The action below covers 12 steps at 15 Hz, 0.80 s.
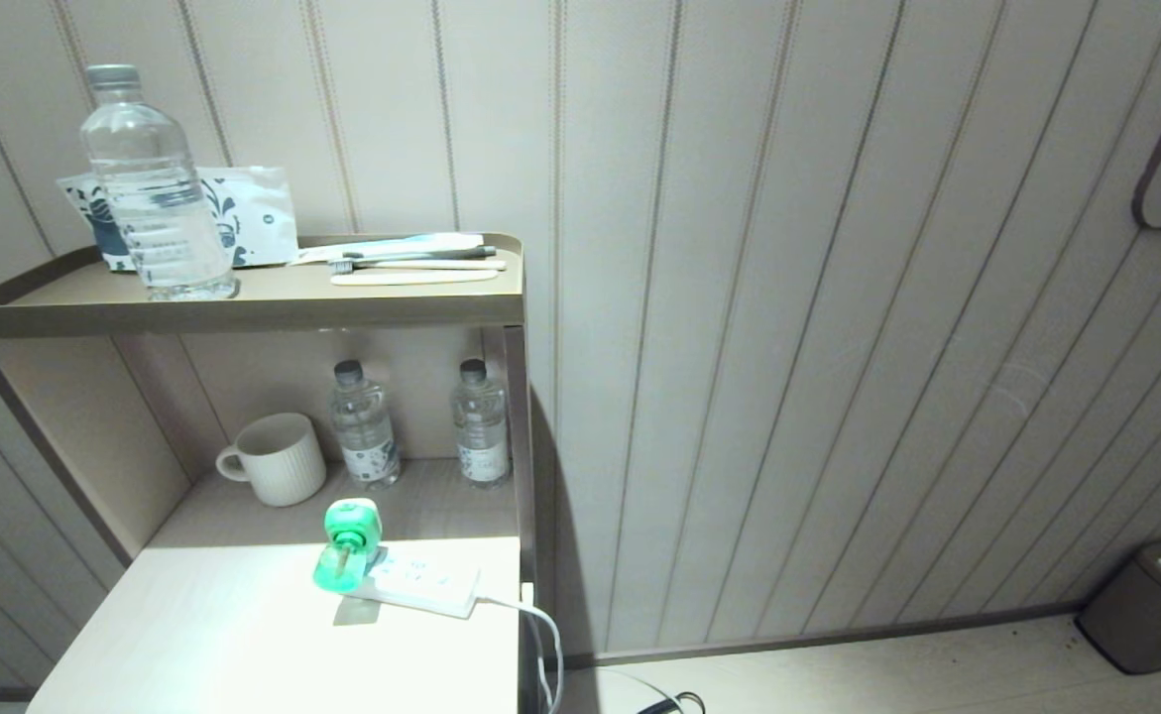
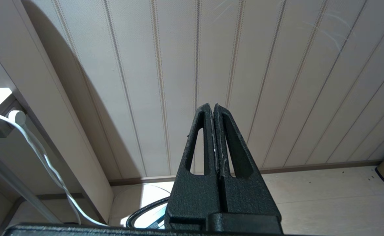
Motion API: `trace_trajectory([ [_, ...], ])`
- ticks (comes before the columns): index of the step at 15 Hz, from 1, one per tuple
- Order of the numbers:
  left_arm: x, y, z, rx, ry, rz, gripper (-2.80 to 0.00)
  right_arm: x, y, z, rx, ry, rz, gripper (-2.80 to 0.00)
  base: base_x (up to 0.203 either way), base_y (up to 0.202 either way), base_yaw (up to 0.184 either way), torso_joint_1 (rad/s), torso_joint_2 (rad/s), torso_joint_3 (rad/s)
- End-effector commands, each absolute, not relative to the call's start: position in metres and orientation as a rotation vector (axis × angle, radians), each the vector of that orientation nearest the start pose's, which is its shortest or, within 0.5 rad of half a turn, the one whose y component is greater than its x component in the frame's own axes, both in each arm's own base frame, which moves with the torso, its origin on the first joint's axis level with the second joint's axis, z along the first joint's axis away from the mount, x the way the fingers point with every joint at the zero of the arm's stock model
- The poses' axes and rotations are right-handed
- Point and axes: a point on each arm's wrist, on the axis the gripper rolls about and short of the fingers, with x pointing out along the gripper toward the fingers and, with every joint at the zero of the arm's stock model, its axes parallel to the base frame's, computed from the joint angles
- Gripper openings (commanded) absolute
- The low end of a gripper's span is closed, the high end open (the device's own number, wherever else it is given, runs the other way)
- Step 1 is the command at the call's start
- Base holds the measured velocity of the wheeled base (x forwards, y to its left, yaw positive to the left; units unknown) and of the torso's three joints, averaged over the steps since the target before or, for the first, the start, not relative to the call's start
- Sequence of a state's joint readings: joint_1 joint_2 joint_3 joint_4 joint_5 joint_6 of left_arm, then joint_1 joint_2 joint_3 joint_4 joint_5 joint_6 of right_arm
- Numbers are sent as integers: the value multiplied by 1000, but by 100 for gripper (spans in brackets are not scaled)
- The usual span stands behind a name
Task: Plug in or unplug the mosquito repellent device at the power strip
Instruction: Hold the socket with your right hand and unplug it with your left hand
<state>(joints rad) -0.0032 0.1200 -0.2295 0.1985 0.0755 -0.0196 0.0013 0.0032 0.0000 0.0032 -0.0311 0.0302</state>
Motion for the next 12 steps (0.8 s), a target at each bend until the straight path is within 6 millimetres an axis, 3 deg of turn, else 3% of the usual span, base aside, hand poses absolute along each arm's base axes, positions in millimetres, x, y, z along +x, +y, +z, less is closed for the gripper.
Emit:
trace_trajectory([
  [1,-10,2,148,-12,194,71,-280,-23,-1,75,29,6,-29,-280,0,0,0,0,0,0],
  [6,50,-1,210,-7,484,-34,-280,-23,-1,76,29,3,-29,-280,0,0,0,0,0,0],
  [8,78,-6,225,-8,670,-112,-280,-22,-1,76,29,4,-29,-280,0,0,0,0,0,0],
  [10,107,-14,227,-14,870,-173,-280,-22,-1,76,29,4,-29,-280,0,0,0,0,0,0],
  [12,136,-26,214,-31,1060,-202,-280,-22,-1,76,29,4,-29,-280,0,0,0,0,0,0],
])
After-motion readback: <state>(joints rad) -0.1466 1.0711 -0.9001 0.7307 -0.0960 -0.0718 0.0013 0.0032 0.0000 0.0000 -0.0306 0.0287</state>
